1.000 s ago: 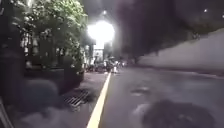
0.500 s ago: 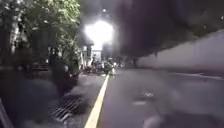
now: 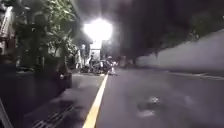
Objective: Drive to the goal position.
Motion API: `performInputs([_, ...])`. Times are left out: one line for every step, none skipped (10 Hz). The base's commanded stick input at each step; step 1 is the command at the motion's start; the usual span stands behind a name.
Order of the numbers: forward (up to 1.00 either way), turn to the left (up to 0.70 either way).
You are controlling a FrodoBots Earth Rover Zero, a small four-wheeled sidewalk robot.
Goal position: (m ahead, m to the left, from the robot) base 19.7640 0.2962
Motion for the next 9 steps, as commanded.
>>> performInputs([0.70, 0.00])
performInputs([0.70, 0.00])
performInputs([0.70, 0.00])
performInputs([0.70, 0.00])
performInputs([0.70, 0.00])
performInputs([0.70, 0.00])
performInputs([0.70, 0.00])
performInputs([0.70, 0.00])
performInputs([0.70, 0.00])
